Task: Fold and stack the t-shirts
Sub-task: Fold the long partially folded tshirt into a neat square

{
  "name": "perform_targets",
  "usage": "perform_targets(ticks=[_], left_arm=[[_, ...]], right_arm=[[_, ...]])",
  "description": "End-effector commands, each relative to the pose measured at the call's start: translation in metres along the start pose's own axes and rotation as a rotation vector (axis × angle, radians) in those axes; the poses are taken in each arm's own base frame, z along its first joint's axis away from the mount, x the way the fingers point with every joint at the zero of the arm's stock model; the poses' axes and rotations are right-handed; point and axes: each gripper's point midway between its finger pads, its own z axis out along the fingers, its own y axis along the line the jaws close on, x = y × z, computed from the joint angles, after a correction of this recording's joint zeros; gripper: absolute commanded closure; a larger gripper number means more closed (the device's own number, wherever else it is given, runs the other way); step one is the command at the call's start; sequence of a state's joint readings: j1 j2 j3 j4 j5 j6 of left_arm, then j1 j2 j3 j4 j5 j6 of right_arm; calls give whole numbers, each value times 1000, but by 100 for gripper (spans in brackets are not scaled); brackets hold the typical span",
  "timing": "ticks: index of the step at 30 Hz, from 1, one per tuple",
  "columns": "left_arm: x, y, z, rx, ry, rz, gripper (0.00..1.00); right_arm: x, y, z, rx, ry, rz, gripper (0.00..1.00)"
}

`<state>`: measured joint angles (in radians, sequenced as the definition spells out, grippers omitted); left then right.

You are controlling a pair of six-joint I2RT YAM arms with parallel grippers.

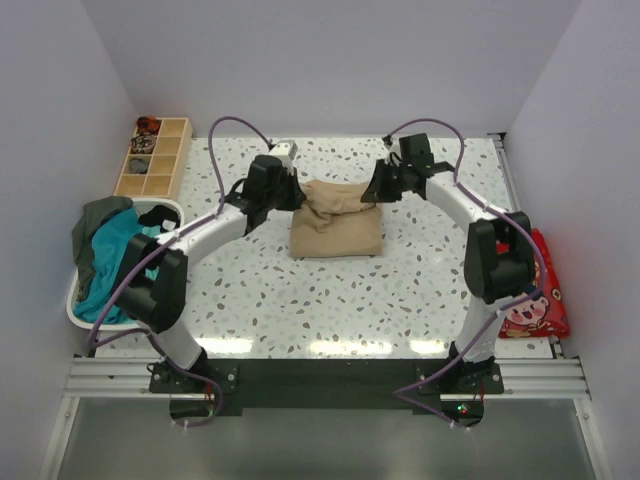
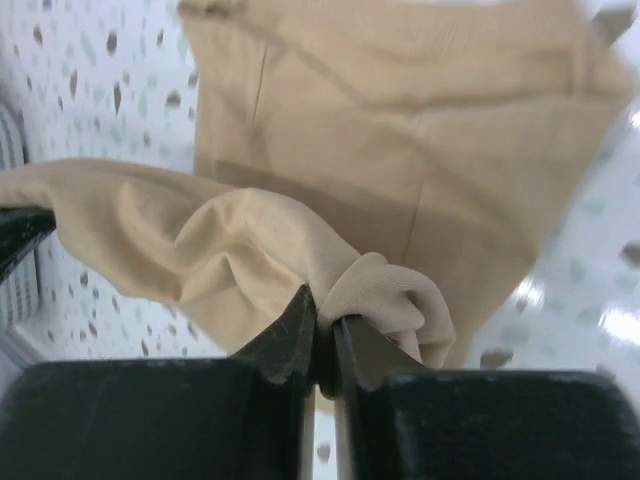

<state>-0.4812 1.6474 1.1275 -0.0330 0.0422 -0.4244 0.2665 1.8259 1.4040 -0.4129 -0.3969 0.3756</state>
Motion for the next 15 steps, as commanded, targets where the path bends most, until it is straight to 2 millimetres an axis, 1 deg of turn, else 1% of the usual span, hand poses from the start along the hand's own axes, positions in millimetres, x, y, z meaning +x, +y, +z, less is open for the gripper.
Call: perform_targets(ticks=[1,2,3,4,5,6,7,8,9,10,11,12,13,14,15], left_arm=[[-71,-10,39,126,-172,65,91],[-91,-14,46,129,-188,76,80],[-80,2,67,73,-158,86,50],[-80,6,73,60,-153,83,44],[-82,12,74,46,-146,77,42],[-90,17,68,11,-183,82,35],[-95,19,61,2,-219,91,29],[-93,25,56,-17,-242,92,13],[-107,23,39,-29,-290,94,11],[-111,27,32,-53,-314,95,10],[-105,27,29,-50,-305,100,10],[-110,23,20,-35,-316,99,10],[-108,21,17,-28,-319,98,9],[-95,12,18,42,-282,108,9],[-91,6,17,73,-272,100,10]], right_arm=[[-67,2,24,-34,-125,-64,52],[-79,-11,38,-13,-123,-52,43],[-84,-22,42,26,-135,-41,36],[-96,-24,45,18,-184,-42,21],[-100,-22,36,22,-189,-50,20],[-109,-23,22,73,-236,-103,19],[-123,-16,9,70,-317,-142,13],[-118,-11,-13,72,-360,-155,9],[-118,-7,-21,66,-378,-161,8],[-110,-10,-25,85,-354,-169,8],[-109,-4,-31,75,-345,-184,8],[-105,-2,-32,63,-331,-177,8],[-94,4,-30,21,-284,-168,9],[-88,8,-28,-4,-265,-167,10],[-82,13,-24,-34,-251,-147,10]])
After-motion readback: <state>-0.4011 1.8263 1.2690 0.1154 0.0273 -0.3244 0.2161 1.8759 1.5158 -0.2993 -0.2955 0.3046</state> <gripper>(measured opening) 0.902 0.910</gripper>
